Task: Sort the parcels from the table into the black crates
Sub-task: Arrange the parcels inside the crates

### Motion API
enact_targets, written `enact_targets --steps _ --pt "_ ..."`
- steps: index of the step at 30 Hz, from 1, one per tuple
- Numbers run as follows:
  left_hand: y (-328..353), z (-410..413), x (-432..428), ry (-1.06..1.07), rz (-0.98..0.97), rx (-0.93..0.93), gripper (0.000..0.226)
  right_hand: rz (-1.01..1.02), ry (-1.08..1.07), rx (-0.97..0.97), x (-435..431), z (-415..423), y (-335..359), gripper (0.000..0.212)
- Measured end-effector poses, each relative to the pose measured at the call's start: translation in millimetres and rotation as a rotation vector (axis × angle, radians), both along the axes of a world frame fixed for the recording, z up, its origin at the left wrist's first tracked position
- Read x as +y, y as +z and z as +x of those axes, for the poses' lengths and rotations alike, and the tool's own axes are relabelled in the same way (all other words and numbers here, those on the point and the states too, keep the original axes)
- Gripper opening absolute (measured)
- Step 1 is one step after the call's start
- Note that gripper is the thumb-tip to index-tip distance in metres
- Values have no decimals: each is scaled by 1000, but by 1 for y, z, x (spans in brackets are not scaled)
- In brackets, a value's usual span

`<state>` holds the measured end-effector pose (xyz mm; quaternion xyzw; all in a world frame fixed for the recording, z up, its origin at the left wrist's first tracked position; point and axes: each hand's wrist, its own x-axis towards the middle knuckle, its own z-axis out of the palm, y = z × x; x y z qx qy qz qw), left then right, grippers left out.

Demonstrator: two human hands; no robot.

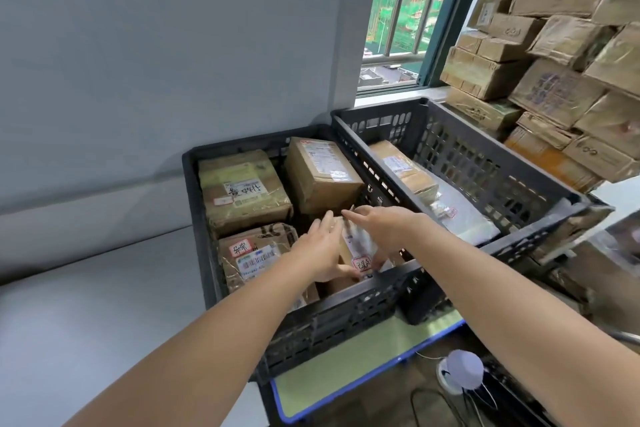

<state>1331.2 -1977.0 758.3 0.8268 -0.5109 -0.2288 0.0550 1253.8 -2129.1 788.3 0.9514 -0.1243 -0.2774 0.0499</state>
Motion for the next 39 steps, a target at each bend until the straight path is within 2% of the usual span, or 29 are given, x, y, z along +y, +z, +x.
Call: enact_targets --steps 5,12,16,19,24,30,35,39 --pt "-18 3 -4 -20 21 -35 117 -39 25 -20 0 1 -15 133" --pt "5 22 14 5 74 -185 118 100 -71 -120 -9 -4 5 128" --pt "26 33 34 16 147 -311 113 46 -70 -174 0 -7 14 111" --pt "40 37 48 17 105 -380 111 -19 -45 -247 19 -2 25 100" --pt "62 55 92 63 47 -487 110 -116 51 -329 71 24 47 95" --pt "89 96 207 225 -21 -548 105 -151 122 -431 175 79 71 90" --pt "96 119 363 403 -14 -546 101 -122 245 -531 312 124 78 87" --pt "89 125 484 536 7 -515 98 -108 302 -512 430 151 70 88"
